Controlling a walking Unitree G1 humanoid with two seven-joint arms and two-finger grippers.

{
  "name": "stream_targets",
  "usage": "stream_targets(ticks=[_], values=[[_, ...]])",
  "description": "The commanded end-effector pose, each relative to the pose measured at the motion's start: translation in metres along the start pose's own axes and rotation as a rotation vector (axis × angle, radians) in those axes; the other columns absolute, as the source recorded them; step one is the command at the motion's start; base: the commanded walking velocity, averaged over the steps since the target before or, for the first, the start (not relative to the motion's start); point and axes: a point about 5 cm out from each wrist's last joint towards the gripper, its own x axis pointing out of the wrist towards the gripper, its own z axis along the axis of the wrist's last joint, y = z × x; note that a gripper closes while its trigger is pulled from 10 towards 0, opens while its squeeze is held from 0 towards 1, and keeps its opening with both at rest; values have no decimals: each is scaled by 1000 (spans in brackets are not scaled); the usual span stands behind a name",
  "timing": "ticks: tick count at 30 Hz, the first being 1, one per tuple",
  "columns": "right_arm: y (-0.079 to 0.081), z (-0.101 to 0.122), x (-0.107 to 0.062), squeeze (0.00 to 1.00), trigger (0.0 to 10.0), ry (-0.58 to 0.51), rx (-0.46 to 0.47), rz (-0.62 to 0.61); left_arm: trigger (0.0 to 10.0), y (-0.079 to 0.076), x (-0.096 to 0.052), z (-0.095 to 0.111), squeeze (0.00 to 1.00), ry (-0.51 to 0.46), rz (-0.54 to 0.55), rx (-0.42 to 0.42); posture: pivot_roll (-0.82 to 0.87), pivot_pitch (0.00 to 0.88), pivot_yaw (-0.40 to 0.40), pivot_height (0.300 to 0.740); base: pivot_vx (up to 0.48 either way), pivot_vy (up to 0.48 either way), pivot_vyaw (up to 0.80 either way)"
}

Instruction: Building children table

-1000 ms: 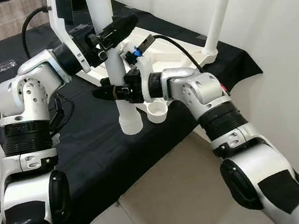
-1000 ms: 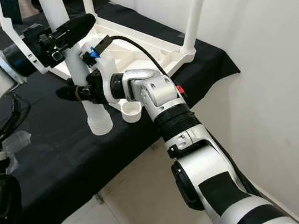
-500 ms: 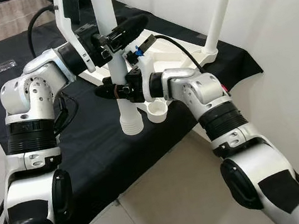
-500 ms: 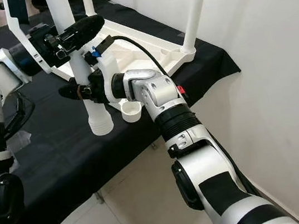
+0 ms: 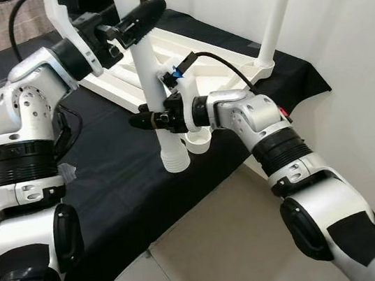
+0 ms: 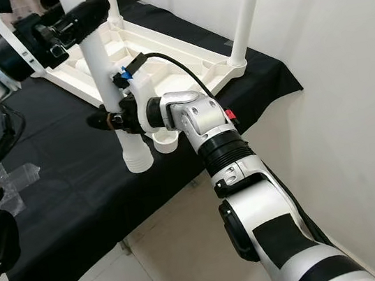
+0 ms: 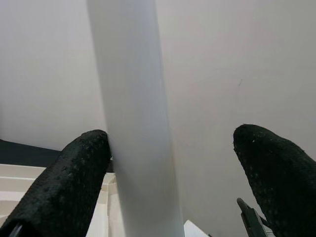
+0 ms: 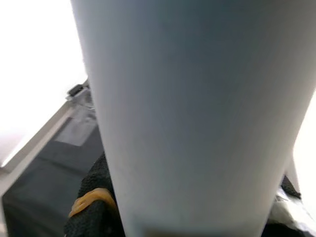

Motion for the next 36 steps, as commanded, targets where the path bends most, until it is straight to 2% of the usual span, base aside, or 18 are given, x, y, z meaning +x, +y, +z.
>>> stream_targets(ticks=[1, 11, 13, 14, 17, 19, 21, 22, 25, 26, 27, 28, 30, 33, 36], values=[[-7, 11, -4, 0, 0, -44, -18, -50, 10000, 5, -9, 1, 0, -1, 37, 18, 33, 128, -60, 740, 0, 0, 0], [-23, 27, -19, 0, 0, -126, -25, -164, 10000, 10, -26, 0, 0, -25, 123, 28, 32, 110, -64, 740, 0, 0, 0], [-32, 47, -31, 0, 0, -252, -31, -261, 10000, 8, -33, 0, 0, -56, 199, 60, 37, 105, -69, 740, 0, 0, 0], [-32, 47, -31, 0, 0, -252, -31, -261, 10000, 8, -33, 0, 0, -56, 199, 60, 37, 105, -69, 740, 0, 0, 0], [-39, 72, -49, 0, 0, -436, -33, -368, 10000, 0, -41, -9, 0, -84, 328, 104, 39, 97, -71, 740, 0, 0, 0], [-39, 77, -53, 0, 0, -475, -33, -387, 10000, -3, -42, -12, 0, -89, 350, 113, 41, 95, -71, 740, 0, 0, 0], [-38, 88, -65, 0, 10000, -575, -46, -446, 10000, -12, -47, -31, 0, -99, 446, 125, 42, 86, -70, 740, 0, 0, 0], [-37, 91, -69, 0, 10000, -608, -39, -462, 10000, -16, -49, -38, 0, -98, 490, 119, 42, 84, -71, 740, 0, 0, 0], [-37, 91, -69, 0, 10000, -608, -39, -462, 10000, -16, -49, -38, 0, -98, 490, 119, 42, 84, -71, 740, 0, 0, 0], [-36, 92, -73, 0, 10000, -638, -65, -499, 10000, -23, -51, -48, 0, -88, 527, 132, 40, 82, -71, 740, 0, 0, 0], [-28, 86, -80, 0, 10000, -681, -121, -532, 10000, -39, -54, -71, 0, -42, 569, 118, 38, 74, -70, 740, 0, 0, 0], [-28, 86, -80, 0, 10000, -681, -121, -532, 10000, -39, -54, -71, 0, -42, 569, 118, 38, 74, -70, 740, 0, 0, 0], [-20, 76, -82, 0, 10000, -698, -139, -539, 10000, -53, -56, -86, 0, -15, 596, 87, 39, 70, -69, 740, 0, 0, 0], [-16, 68, -81, 0, 10000, -694, -150, -545, 10000, -60, -57, -91, 0, -8, 606, 74, 38, 69, -69, 740, 0, 0, 0], [-8, 50, -81, 0, 10000, -687, -148, -572, 10000, -77, -58, -108, 0, 35, 623, 60, 38, 63, -74, 740, 0, 0, 0]])
